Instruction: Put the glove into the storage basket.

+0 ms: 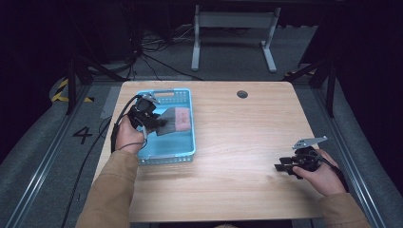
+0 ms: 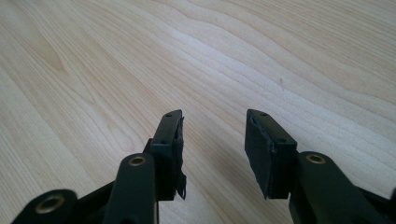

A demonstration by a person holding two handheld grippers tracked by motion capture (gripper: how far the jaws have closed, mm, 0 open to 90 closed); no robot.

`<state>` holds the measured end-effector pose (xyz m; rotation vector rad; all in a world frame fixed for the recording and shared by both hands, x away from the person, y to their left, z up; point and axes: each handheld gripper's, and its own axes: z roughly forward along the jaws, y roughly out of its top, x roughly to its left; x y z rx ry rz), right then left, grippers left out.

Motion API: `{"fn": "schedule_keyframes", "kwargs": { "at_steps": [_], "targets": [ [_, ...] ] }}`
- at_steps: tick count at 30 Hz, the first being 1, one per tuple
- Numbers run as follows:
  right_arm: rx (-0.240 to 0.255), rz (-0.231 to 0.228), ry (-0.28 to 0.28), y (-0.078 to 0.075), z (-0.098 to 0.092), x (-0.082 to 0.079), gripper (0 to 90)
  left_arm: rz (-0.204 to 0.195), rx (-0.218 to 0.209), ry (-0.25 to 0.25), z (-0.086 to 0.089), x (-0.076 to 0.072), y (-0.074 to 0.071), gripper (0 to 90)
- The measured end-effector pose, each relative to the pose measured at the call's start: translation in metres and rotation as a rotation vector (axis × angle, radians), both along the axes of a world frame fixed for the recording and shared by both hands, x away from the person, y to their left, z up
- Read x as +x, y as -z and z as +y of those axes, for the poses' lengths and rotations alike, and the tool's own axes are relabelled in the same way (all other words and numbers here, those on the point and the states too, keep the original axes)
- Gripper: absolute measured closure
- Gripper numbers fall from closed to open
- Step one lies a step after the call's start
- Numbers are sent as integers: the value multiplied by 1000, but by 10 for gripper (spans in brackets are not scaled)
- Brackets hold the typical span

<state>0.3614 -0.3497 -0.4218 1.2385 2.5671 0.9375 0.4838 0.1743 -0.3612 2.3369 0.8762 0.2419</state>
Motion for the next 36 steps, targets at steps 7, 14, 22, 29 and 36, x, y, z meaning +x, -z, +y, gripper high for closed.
{"fn": "schedule_keyframes", "kwargs": {
  "at_steps": [7, 14, 22, 29, 36],
  "targets": [
    [-1, 1, 5, 1, -2, -2, 571, 39, 32, -15, -1, 8, 15, 660],
    [1, 1, -3, 1, 0, -2, 567, 76, 62, -14, -8, 14, 24, 657],
    [4, -2, -8, 1, 0, -2, 565, 132, 101, -20, -15, 22, 35, 652],
    [4, -7, -12, 0, 0, -4, 563, 161, 131, -39, -20, 27, 42, 636],
    [10, -13, -12, -1, 0, -5, 562, 155, 159, -63, -23, 28, 47, 607]
  ]
}}
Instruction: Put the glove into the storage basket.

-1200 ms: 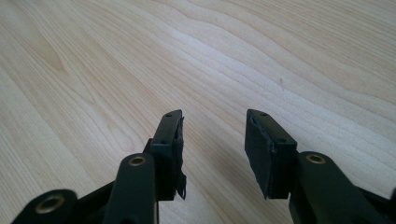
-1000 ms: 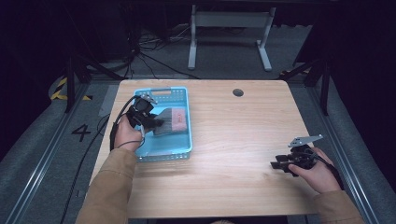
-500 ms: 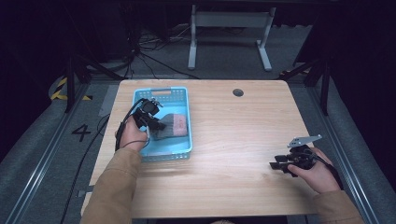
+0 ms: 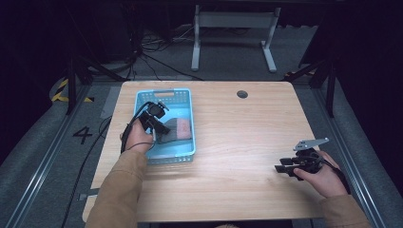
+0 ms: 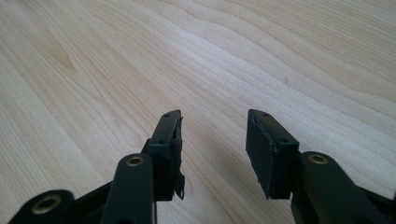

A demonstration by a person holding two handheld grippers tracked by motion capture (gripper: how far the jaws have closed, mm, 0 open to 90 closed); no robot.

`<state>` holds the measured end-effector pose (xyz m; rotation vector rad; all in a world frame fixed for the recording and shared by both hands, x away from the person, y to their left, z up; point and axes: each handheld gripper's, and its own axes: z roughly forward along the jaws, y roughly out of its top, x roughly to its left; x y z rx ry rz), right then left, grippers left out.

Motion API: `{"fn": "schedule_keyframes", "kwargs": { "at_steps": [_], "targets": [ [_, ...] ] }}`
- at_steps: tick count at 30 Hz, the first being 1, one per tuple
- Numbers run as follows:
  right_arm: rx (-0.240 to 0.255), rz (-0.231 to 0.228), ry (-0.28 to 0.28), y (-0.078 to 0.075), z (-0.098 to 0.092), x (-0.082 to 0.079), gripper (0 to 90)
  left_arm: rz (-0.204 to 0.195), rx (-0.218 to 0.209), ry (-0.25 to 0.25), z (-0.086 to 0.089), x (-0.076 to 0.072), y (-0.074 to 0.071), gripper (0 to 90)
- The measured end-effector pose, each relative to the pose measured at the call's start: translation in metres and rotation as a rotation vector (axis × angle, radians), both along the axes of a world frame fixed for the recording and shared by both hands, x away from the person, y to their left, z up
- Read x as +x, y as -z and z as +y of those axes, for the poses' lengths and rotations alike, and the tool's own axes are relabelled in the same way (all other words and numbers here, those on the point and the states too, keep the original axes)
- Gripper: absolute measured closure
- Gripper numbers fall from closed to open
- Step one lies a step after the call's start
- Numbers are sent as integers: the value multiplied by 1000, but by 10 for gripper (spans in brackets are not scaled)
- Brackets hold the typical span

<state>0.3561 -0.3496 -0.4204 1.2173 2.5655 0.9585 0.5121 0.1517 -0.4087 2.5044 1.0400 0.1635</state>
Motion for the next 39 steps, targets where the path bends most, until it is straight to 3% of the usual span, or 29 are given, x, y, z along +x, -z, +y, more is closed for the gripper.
{"fn": "schedule_keyframes", "kwargs": {
  "at_steps": [3, 4, 6, 12, 16, 21, 24, 26, 28, 36, 39],
  "targets": [
    [2, -1, -2, -1, 1, 0, 559, -57, 18, -7, 0, -3, -1, 511],
    [2, 0, -4, -1, 1, -1, 559, -56, 12, -7, 0, -4, -2, 507],
    [1, -2, -12, -2, 2, 0, 556, -94, -7, -32, 2, -7, -7, 464],
    [1, -4, -20, -1, 6, 4, 548, -160, -56, -42, 3, -18, -20, 449],
    [-2, -5, -33, -1, 10, 8, 546, -181, -94, -28, 1, -29, -29, 455],
    [-4, -3, -49, -1, 14, 14, 545, -183, -143, -11, -2, -43, -41, 458],
    [-4, 0, -58, -1, 17, 17, 545, -158, -187, 14, -6, -57, -49, 452],
    [-8, -1, -76, 0, 22, 22, 545, -168, -213, 49, -9, -74, -57, 445],
    [-10, 4, -80, 1, 23, 24, 545, -169, -214, 58, -9, -78, -59, 442],
    [-21, 10, -107, 4, 31, 35, 537, -193, -248, 156, -22, -124, -73, 420],
    [-18, 10, -110, 4, 32, 35, 535, -194, -252, 173, -24, -132, -73, 414]
  ]
}}
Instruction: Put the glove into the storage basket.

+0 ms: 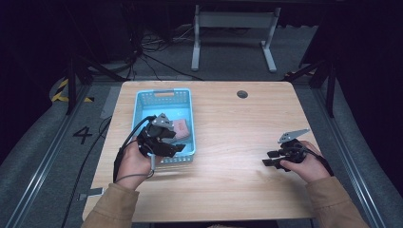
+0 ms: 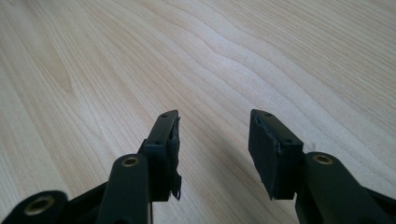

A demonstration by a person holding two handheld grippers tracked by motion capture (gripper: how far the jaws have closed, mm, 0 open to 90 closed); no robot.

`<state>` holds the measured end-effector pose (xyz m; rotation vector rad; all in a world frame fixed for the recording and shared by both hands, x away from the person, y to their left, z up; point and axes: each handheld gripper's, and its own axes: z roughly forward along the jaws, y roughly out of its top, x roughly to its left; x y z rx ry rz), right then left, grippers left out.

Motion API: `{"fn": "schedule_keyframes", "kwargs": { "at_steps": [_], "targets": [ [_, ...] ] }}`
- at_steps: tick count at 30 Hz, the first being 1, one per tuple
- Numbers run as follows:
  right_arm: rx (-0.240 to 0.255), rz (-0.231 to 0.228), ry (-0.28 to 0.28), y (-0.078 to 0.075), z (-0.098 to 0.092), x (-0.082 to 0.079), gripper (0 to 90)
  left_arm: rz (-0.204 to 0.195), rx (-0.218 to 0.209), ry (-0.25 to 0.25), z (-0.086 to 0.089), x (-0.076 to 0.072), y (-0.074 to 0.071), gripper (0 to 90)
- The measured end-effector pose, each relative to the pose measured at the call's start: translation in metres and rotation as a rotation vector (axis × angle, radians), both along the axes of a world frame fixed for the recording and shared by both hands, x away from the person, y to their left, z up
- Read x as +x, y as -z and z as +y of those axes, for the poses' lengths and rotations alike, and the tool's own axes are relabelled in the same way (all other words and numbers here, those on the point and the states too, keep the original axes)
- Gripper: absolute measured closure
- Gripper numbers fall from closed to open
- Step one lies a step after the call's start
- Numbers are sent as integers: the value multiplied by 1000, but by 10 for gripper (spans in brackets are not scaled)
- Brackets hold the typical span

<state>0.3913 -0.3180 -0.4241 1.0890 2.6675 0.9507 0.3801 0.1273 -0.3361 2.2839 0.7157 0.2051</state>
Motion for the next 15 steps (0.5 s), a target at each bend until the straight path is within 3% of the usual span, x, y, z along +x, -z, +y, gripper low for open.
{"fn": "schedule_keyframes", "kwargs": {
  "at_steps": [3, 10, 13, 15],
  "targets": [
    [2, -1, -1, 0, 0, 0, 533, 17, -8, 12, -5, -13, 5, 407],
    [-1, 4, 4, 2, -2, -1, 527, 29, -35, 37, -5, -25, 15, 395],
    [-2, 6, 1, 3, -1, -2, 522, 15, -77, 46, -1, -30, 24, 384],
    [-2, 4, 1, 4, -1, -2, 517, 11, -60, 56, -1, -31, 30, 380]
  ]
}}
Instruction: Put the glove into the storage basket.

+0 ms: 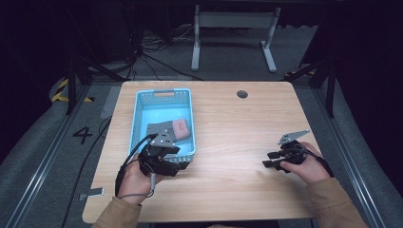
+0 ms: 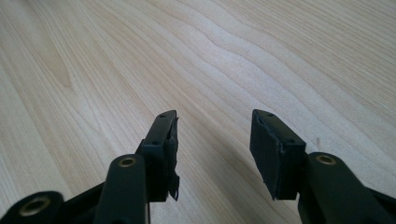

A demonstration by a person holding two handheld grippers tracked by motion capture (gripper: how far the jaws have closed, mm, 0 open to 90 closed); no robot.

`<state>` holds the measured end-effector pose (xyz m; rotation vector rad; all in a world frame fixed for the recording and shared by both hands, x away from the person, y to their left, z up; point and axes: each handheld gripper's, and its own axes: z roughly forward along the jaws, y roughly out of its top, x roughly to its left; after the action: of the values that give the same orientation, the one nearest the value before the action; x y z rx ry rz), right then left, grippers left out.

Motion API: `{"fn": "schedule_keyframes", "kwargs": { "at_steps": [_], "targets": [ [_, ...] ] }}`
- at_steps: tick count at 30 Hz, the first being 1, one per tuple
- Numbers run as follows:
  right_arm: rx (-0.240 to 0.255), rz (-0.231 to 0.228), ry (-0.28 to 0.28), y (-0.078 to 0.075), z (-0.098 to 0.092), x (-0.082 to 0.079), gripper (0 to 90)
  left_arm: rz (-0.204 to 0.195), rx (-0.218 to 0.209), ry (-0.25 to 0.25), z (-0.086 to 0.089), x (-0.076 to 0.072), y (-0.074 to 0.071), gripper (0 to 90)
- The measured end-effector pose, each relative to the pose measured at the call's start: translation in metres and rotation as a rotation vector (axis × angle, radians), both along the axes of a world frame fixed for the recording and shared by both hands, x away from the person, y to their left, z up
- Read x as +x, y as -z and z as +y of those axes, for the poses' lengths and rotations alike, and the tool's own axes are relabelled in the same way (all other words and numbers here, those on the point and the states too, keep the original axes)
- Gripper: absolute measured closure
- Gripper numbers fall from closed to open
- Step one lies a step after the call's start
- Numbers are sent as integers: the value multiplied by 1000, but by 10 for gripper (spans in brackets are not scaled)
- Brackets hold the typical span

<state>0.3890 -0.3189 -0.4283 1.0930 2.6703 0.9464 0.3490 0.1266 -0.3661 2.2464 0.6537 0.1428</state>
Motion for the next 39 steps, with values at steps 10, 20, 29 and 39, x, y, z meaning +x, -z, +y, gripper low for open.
{"fn": "schedule_keyframes", "kwargs": {
  "at_steps": [10, 20, 29, 39],
  "targets": [
    [-3, -6, -2, 4, -2, 1, 498, 27, 18, 19, -2, -5, 44, 351],
    [1, -54, -22, 11, -2, 2, 468, -15, 43, 28, -14, -9, 74, 347],
    [6, -102, -33, 19, 2, 0, 469, -23, 45, 31, -24, -9, 87, 338],
    [8, -134, -46, 24, 12, -2, 465, -12, 47, 37, -27, -10, 89, 333]
  ]
}}
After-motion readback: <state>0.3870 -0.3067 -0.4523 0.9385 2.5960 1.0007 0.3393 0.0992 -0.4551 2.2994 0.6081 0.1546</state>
